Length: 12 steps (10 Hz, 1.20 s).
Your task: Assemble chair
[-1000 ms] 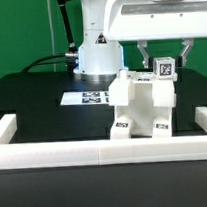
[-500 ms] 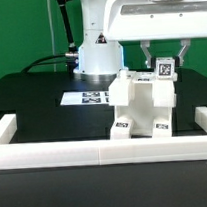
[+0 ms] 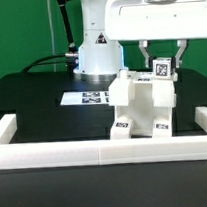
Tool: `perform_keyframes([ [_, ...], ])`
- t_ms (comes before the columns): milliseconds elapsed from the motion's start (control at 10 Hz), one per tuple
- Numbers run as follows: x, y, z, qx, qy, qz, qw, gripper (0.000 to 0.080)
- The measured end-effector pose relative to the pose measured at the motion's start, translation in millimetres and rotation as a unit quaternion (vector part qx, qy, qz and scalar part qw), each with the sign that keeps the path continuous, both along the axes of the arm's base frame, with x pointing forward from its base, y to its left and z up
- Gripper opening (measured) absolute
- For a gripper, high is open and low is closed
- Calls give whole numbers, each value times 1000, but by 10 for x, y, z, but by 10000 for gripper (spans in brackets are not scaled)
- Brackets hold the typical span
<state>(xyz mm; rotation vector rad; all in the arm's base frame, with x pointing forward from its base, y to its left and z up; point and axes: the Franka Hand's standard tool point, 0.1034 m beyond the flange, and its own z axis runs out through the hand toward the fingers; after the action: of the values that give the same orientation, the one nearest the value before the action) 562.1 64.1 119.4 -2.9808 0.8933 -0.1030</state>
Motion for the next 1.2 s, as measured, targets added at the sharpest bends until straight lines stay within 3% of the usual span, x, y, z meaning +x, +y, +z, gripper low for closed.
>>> perform_keyframes([
  [500,3,2,-7,25,2,-226,974,288],
  [1200,2,62,-14,52,10,-470,881,289],
])
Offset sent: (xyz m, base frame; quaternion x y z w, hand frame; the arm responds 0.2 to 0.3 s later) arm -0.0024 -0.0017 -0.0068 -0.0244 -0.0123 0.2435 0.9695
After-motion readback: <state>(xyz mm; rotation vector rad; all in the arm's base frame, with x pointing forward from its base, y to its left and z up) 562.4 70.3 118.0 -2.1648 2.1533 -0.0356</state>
